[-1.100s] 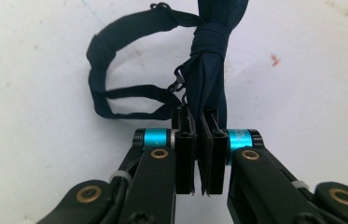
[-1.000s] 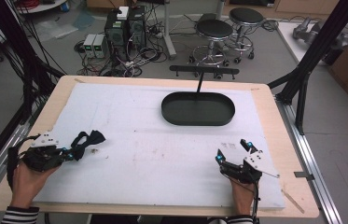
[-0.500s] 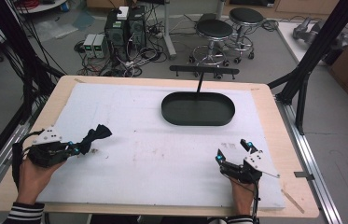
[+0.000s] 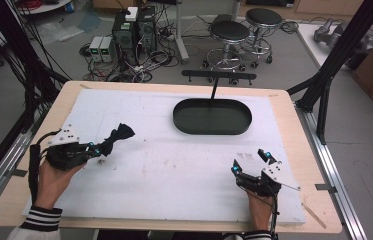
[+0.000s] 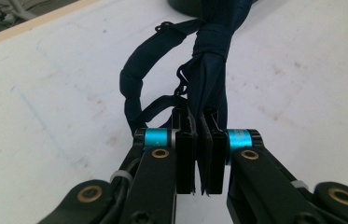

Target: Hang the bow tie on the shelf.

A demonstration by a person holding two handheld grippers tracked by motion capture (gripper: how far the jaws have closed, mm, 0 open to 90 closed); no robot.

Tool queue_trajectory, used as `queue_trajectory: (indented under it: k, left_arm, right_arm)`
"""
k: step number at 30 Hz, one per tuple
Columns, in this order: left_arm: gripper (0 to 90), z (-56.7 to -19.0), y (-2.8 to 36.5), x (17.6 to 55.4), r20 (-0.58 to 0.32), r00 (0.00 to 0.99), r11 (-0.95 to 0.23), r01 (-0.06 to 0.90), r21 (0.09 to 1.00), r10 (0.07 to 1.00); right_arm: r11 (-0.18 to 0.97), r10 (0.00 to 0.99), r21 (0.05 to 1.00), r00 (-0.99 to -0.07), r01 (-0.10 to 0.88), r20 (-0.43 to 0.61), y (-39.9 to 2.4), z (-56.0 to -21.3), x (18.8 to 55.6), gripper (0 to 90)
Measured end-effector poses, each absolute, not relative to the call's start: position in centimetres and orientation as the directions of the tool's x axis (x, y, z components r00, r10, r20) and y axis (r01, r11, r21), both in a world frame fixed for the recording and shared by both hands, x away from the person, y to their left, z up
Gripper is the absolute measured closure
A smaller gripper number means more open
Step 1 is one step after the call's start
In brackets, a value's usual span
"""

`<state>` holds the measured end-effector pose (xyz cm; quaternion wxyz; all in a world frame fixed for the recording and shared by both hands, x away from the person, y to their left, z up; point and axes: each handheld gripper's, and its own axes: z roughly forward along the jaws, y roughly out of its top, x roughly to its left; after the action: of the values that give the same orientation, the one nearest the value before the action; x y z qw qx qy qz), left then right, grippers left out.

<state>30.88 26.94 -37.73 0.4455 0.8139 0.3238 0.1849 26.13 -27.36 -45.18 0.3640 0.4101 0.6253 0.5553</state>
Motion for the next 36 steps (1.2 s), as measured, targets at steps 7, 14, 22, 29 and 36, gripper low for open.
queue_trajectory:
  k: [7, 14, 22, 29, 36]
  left_arm:
    - [86.0, -38.0, 25.0, 32.1, -0.013, 0.731, -0.36, 0.351, 0.864, 0.682]
    - [86.0, -37.2, 23.2, 33.2, -0.003, 0.753, -0.382, 0.337, 0.86, 0.658]
    - [86.0, -36.2, 21.4, 34.6, -0.006, 0.778, -0.406, 0.334, 0.851, 0.628]
    - [85.9, -35.5, 19.5, 35.7, 0.009, 0.796, -0.436, 0.322, 0.84, 0.606]
    - [85.9, -34.9, 17.9, 36.6, 0.026, 0.81, -0.463, 0.308, 0.831, 0.586]
  right_arm:
    - [0.049, 0.916, 0.994, -0.401, 0.101, -0.005, -27.4, -45.2, 26.2, 5.9]
    - [0.041, 0.917, 0.994, -0.4, 0.105, 0.004, -27.5, -45.2, 26.1, 5.9]
    - [0.037, 0.917, 0.994, -0.4, 0.104, 0.008, -27.5, -45.2, 26.1, 5.9]
    - [0.026, 0.916, 0.994, -0.401, 0.101, 0.017, -27.6, -45.2, 26.1, 5.9]
    - [0.027, 0.916, 0.995, -0.401, 0.092, 0.012, -27.7, -45.2, 26.2, 5.9]
